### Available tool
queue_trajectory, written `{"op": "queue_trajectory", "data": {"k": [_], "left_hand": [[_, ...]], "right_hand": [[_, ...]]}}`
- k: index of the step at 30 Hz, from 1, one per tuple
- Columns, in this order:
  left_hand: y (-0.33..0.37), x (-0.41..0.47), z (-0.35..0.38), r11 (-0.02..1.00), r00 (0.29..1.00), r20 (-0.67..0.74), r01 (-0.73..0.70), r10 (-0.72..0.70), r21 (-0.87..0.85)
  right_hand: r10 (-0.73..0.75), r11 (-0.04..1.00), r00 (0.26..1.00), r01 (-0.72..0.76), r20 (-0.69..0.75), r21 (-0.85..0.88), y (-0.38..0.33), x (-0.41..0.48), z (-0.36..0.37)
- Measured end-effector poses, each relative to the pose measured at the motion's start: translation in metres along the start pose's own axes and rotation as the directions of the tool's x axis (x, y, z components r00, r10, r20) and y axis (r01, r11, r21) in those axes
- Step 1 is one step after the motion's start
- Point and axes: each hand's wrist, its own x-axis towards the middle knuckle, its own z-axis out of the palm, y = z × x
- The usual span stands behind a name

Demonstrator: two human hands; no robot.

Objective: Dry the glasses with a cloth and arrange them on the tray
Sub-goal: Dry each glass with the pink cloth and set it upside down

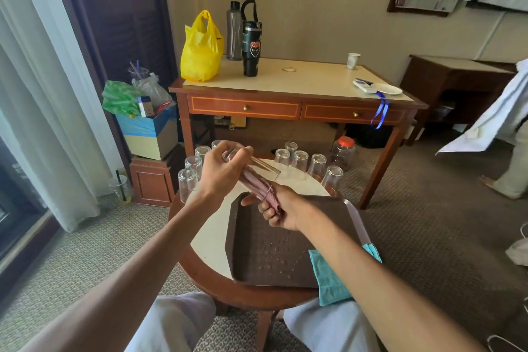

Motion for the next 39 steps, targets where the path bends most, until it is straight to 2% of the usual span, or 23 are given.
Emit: {"op": "queue_trajectory", "data": {"k": [5,8,10,12,13,14,15,16,20,21,22,23,24,25,28,31,34,39], "left_hand": [[-0.002,0.013,-0.017,0.997,0.996,-0.038,0.077,-0.078,-0.028],[-0.009,0.021,-0.028,0.968,0.969,-0.068,0.231,-0.238,-0.099],[-0.013,0.025,-0.04,0.883,0.897,-0.064,0.416,-0.438,-0.216],[-0.015,0.026,-0.054,0.695,0.78,0.076,0.594,-0.622,-0.405],[-0.018,0.027,-0.059,0.605,0.733,0.144,0.641,-0.665,-0.472],[-0.019,0.024,-0.063,0.559,0.715,0.167,0.651,-0.679,-0.514],[-0.018,0.022,-0.065,0.536,0.713,0.157,0.637,-0.684,-0.554],[-0.018,0.022,-0.068,0.554,0.718,0.123,0.623,-0.685,-0.551],[-0.026,0.031,-0.071,0.715,0.77,-0.044,0.569,-0.637,-0.406],[-0.032,0.036,-0.072,0.787,0.797,-0.107,0.548,-0.594,-0.282],[-0.041,0.04,-0.073,0.871,0.854,-0.172,0.486,-0.491,-0.073],[-0.048,0.043,-0.073,0.91,0.917,-0.196,0.381,-0.349,0.162],[-0.054,0.044,-0.073,0.895,0.958,-0.193,0.271,-0.214,0.355],[-0.057,0.046,-0.073,0.863,0.975,-0.177,0.2,-0.13,0.465],[-0.071,0.058,-0.069,0.78,0.997,-0.072,0.051,-0.007,0.624],[-0.088,0.071,-0.06,0.635,0.996,0.084,-0.075,0.015,0.769],[-0.108,0.079,-0.055,0.482,0.991,0.131,-0.104,-0.022,0.87],[-0.133,0.09,-0.047,0.44,0.995,0.089,-0.056,-0.054,0.896]], "right_hand": [[-0.189,0.978,0.981,0.192,0.051,-0.082,0.012,0.004,-0.024],[-0.236,0.971,0.971,0.238,0.047,-0.036,0.016,0.001,-0.037],[-0.25,0.968,0.968,0.25,0.017,0.0,0.022,0.004,-0.045],[-0.248,0.967,0.968,0.25,-0.049,0.056,0.03,0.012,-0.052],[-0.243,0.965,0.967,0.249,-0.08,0.084,0.032,0.017,-0.054],[-0.237,0.963,0.966,0.247,-0.101,0.105,0.034,0.022,-0.057],[-0.23,0.962,0.967,0.243,-0.114,0.126,0.035,0.027,-0.058],[-0.218,0.961,0.968,0.236,-0.127,0.144,0.036,0.034,-0.059],[-0.176,0.964,0.965,0.209,-0.196,0.166,0.046,0.061,-0.063],[-0.159,0.965,0.963,0.198,-0.216,0.171,0.049,0.069,-0.063],[-0.146,0.964,0.962,0.191,-0.232,0.185,0.051,0.076,-0.063],[-0.142,0.96,0.958,0.194,-0.248,0.2,0.052,0.081,-0.064],[-0.136,0.955,0.956,0.196,-0.259,0.223,0.052,0.088,-0.064],[-0.128,0.95,0.953,0.197,-0.273,0.243,0.051,0.094,-0.066],[-0.097,0.94,0.949,0.186,-0.299,0.287,0.044,0.109,-0.068],[-0.074,0.949,0.931,0.176,-0.357,0.263,0.036,0.123,-0.072],[-0.069,0.954,0.928,0.168,-0.366,0.248,0.032,0.137,-0.075],[-0.055,0.935,0.928,0.177,-0.368,0.308,0.033,0.159,-0.085]]}}
